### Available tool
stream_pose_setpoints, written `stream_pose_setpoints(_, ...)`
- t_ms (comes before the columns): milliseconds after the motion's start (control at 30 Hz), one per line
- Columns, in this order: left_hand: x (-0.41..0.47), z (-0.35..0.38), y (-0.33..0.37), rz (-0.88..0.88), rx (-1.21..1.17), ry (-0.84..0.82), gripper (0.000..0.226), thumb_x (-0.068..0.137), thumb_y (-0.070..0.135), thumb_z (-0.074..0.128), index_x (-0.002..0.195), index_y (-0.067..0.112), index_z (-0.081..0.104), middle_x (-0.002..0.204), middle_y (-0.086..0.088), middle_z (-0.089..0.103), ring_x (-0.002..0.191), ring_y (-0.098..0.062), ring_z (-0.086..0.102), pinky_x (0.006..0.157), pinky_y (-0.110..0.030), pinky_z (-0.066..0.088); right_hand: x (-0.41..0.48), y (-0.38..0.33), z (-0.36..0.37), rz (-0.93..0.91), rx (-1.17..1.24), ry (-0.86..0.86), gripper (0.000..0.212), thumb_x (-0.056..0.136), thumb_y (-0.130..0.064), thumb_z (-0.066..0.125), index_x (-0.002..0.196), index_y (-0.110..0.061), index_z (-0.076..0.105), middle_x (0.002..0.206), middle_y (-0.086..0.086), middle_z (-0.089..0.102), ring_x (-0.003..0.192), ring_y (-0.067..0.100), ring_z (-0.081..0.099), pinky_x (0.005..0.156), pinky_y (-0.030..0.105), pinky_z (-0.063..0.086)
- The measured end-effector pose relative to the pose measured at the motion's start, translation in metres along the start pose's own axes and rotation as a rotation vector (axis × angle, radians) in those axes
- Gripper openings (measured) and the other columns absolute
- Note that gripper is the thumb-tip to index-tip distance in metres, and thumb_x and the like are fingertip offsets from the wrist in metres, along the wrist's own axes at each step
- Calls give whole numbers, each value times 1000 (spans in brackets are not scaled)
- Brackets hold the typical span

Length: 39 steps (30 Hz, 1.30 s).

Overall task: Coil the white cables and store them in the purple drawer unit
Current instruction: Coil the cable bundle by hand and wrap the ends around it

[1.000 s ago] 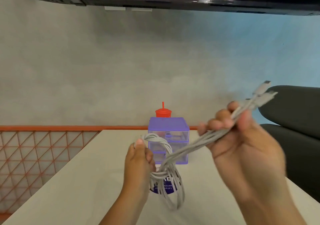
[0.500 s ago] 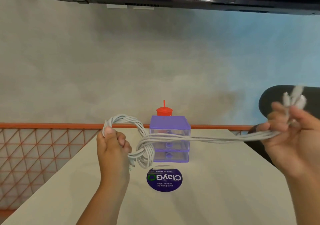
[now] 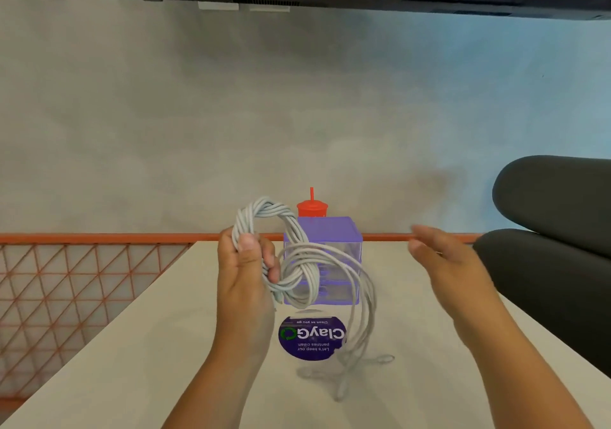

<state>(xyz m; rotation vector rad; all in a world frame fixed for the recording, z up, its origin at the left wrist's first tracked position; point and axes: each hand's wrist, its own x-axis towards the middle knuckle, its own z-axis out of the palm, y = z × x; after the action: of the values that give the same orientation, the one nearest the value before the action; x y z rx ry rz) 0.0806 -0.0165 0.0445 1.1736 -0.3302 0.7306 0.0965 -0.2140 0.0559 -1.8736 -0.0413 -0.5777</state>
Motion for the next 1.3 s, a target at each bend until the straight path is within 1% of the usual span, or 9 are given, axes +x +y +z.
stream_pose_setpoints(233, -11, 10, 1, 4, -68, -163, 25, 85, 43, 34, 69, 38, 54, 56, 10, 43, 50, -7, 35, 50, -17, 38, -23, -23, 18, 38, 157, -444, 29, 97, -10, 40, 102, -22, 66, 58, 6, 59, 43, 11, 54, 47, 20, 51)
stream_pose_setpoints(367, -17, 14, -1, 49, -50, -196, 23, 86, 52, 40, 71, 40, 53, 56, 11, 44, 50, -3, 38, 51, -16, 41, -30, -29, 14, 120, 201, -656, 20, 93, -25, 49, 105, -33, 62, 55, 7, 58, 41, 13, 50, 41, 21, 46)
stream_pose_setpoints(567, -24, 20, -2, 47, -137, -211, 34, 69, 69, 53, 81, 38, 55, 57, 12, 48, 51, -1, 48, 52, -14, 45, -28, -11, 44, -243, -277, -344, 27, 89, -40, 51, 85, -15, 62, 68, -6, 52, 60, 9, 48, 55, 16, 36)
stream_pose_setpoints(667, -22, 20, -1, -23, -285, -216, 36, 71, 55, 53, 88, 23, 54, 58, 6, 49, 51, -5, 49, 51, -17, 47, -33, -12, 54, -187, 19, -321, 7, 93, -29, 50, 95, -26, 57, 92, -6, 62, 85, 9, 60, 76, 23, 48)
stream_pose_setpoints(767, -18, 16, -1, -100, -401, -300, 33, 70, 51, 67, 84, 21, 61, 61, -1, 51, 55, -12, 52, 55, -23, 49, -33, -9, 60, -195, 246, -261, 21, 91, -27, 47, 111, -30, 54, 101, -6, 65, 93, 10, 63, 86, 32, 50)
stream_pose_setpoints(967, -11, 7, 5, -338, -612, -330, 35, 83, 31, 35, 65, 13, 58, 50, -4, 39, 51, -19, 42, 53, -26, 46, -33, -9, 53, -346, 101, -195, 21, 97, -33, 35, 105, -43, 52, 96, -6, 67, 89, 11, 62, 82, 36, 51)
stream_pose_setpoints(1133, -4, 2, 11, -559, -575, -234, 60, 85, 58, 29, 46, 13, 40, 37, -1, 27, 41, -17, 29, 43, -24, 36, -34, -15, 40, -422, -67, -138, 37, 88, -50, 37, 95, -23, 62, 75, -2, 67, 69, 11, 63, 63, 35, 52)
stream_pose_setpoints(1233, -5, 6, 13, -622, -537, -217, 61, 83, 60, 33, 41, 16, 34, 32, 2, 21, 36, -14, 23, 39, -21, 29, -30, -22, 28, -303, 122, -215, 40, 82, -49, 55, 75, -10, 63, 65, 9, 60, 52, 2, 55, 48, 14, 44)
stream_pose_setpoints(1300, -8, 10, 15, -631, -564, -224, 59, 82, 58, 36, 40, 16, 32, 31, 2, 20, 35, -14, 22, 38, -20, 28, -27, -22, 22, -233, 296, -297, 69, 65, -69, 60, 71, 0, 60, 65, 26, 56, 54, 16, 54, 47, 29, 49)
